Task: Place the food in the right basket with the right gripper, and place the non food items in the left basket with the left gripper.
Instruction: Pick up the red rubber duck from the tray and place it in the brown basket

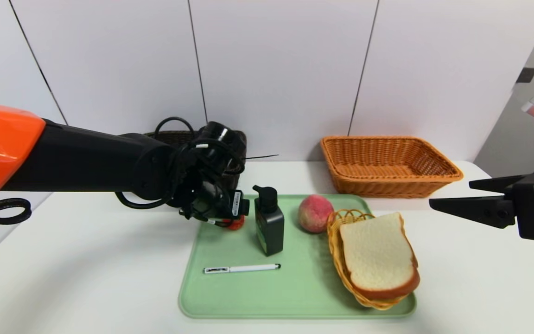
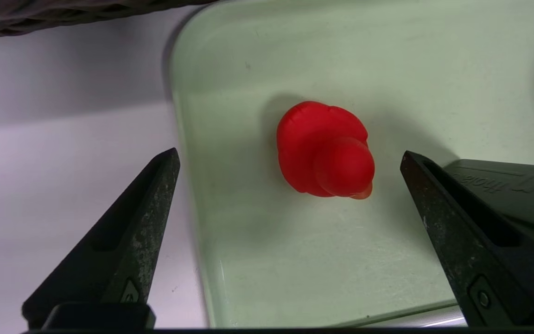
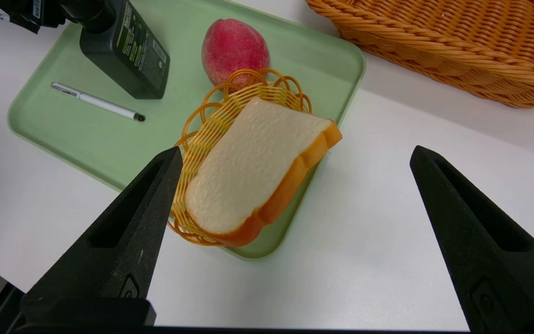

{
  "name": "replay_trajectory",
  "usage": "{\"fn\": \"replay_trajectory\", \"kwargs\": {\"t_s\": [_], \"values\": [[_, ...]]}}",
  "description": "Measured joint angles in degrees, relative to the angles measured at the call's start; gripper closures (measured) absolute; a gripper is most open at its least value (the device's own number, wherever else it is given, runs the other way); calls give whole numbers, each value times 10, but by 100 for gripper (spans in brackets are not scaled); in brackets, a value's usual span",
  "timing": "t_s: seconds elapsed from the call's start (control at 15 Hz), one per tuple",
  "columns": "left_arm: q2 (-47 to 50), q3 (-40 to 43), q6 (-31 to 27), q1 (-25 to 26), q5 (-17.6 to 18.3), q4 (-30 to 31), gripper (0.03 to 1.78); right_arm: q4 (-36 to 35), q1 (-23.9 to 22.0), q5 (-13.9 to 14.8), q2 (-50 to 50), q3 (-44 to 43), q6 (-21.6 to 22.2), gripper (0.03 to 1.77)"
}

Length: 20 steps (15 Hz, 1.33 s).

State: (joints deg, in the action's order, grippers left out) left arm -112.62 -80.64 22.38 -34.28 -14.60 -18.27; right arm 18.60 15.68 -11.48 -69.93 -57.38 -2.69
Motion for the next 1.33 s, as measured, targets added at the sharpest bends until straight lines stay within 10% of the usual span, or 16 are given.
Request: {"fn": "replay_trajectory", "kwargs": {"t_s": [1.33], "values": [[-40,-10,10,-17,0,-1,12,0,0,-1,14,15,0,10]]}}
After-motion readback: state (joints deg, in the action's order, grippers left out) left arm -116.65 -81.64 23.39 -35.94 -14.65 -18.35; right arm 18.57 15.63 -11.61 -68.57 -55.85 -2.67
